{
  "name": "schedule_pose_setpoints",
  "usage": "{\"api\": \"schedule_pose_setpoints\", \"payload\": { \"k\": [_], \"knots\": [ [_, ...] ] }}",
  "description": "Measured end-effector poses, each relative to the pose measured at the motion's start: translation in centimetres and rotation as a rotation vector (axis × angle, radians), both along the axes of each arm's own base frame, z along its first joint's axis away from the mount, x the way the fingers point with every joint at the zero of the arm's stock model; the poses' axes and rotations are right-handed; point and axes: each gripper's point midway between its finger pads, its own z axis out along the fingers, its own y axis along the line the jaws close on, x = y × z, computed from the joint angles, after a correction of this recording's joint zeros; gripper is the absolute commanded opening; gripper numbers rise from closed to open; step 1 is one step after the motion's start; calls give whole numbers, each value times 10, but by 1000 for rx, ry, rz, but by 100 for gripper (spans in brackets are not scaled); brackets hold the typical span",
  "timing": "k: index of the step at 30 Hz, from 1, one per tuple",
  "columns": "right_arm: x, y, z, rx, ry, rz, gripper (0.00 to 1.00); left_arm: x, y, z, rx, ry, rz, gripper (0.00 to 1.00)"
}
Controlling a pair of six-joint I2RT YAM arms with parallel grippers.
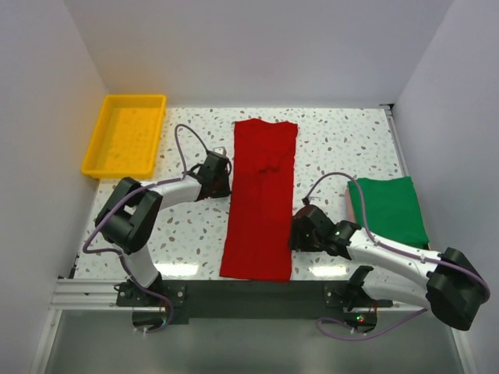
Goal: Fold and stack the t-shirts
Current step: Fold the tshirt
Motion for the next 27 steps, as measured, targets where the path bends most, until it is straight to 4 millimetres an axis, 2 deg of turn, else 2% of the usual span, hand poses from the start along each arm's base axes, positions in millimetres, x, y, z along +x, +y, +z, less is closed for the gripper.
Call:
{"api": "schedule_pose_setpoints", "payload": {
  "k": [5,6,9,12,19,21,27],
  "knots": [
    [0,0,4,13,-12,0,57,3,5,0,-14,7,10,0],
    [0,0,3,12,-11,0,58,3,5,0,-18,9,11,11],
    [-1,0,3,13,-8,3,59,4,4,2,-44,10,3,35],
    [-5,3,4,31,12,19,59,-5,4,7,-71,9,-3,40],
    [-31,22,35,235,31,109,58,-73,26,36,-168,-5,-9,41],
    [-43,22,33,262,68,131,56,-96,34,39,-194,-5,-14,41],
    [-76,10,12,250,207,144,52,-164,41,23,-257,92,-29,42]
  ]
}}
